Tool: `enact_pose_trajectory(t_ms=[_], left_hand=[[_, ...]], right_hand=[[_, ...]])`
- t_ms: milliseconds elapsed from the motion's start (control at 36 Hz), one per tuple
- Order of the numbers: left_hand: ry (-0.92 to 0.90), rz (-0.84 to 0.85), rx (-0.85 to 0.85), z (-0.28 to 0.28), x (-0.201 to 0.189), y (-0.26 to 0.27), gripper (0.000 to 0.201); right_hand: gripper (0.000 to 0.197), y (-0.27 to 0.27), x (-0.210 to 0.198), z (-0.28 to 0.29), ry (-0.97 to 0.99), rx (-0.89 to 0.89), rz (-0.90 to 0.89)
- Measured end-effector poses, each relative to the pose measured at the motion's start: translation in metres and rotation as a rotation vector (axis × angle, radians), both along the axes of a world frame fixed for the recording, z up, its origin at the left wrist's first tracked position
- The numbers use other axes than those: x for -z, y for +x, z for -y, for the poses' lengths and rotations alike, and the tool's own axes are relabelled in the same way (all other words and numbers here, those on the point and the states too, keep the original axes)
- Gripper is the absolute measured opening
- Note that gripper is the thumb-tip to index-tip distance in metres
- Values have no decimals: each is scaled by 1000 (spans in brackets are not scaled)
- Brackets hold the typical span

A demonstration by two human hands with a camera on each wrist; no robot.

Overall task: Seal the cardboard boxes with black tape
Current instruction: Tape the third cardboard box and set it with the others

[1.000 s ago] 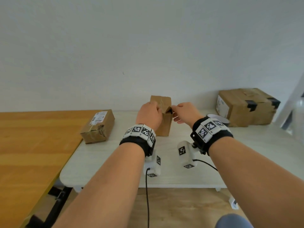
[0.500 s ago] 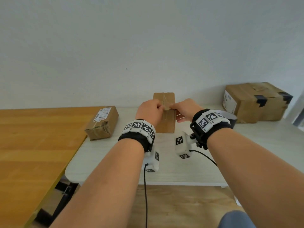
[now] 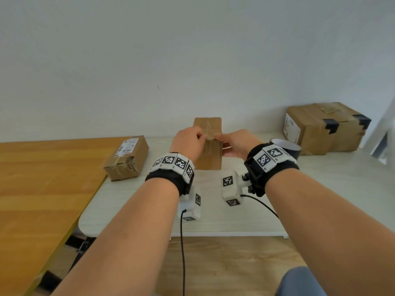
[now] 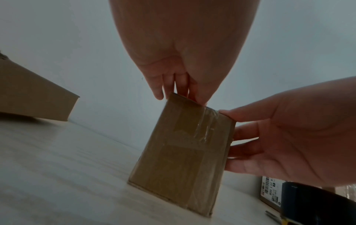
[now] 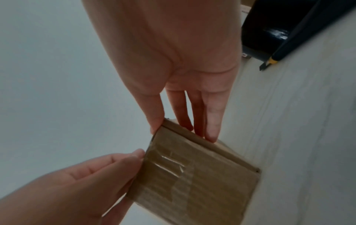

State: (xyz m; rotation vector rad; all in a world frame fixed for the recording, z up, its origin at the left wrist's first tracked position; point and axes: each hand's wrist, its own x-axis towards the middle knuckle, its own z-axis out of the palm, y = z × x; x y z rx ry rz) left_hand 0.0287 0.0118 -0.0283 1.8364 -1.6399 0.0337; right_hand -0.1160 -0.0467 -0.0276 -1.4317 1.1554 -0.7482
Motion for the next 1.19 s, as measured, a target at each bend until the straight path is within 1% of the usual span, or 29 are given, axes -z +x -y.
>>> enact_pose_trajectory(t_ms=[83, 167, 250, 333, 444, 528, 583, 667, 778, 833, 917, 972, 1055, 1194], left_hand=[[-6, -3, -1, 1, 0, -1, 23], [-5, 41, -24, 2, 0, -5, 22], [8, 117, -53, 4, 1, -6, 22], [21, 137, -62, 5, 0, -6, 19], [28, 166, -66, 6, 1, -6, 20], [14, 210, -69, 7, 4, -7, 21], [7, 211, -81, 9, 6, -8, 22], [-20, 202, -94, 10, 5, -13, 22], [-119, 281, -60, 10, -2, -29, 22], [-117, 305, -46, 10, -5, -38, 25], [-49, 329, -56, 13, -4, -50, 31], [-46, 359, -54, 15, 1, -54, 23], [-66, 350, -27, 18, 6, -58, 14], [-73, 314, -16, 18, 6, -65, 19]], right_hand=[[25, 0, -2, 0, 6, 21, 31], [29, 1, -3, 1, 9, 38, 60], [33, 4, -1, 1, -18, 73, 34], [32, 5, 2, -1, -23, 93, 10], [35, 1, 1, -4, -40, 70, -97], [28, -7, -4, -5, -182, 83, -260], [28, -15, -8, -6, -278, 113, -338], [28, -27, -13, -6, -357, 175, -381], [30, -40, -17, -4, -430, 208, -464], [29, -46, -17, -4, -446, 221, -506], [29, -55, -13, -5, -438, 239, -573], [33, -60, -9, -6, -421, 258, -595], [35, -68, -5, -7, -414, 281, -621], [37, -78, -2, -7, -396, 283, -694]])
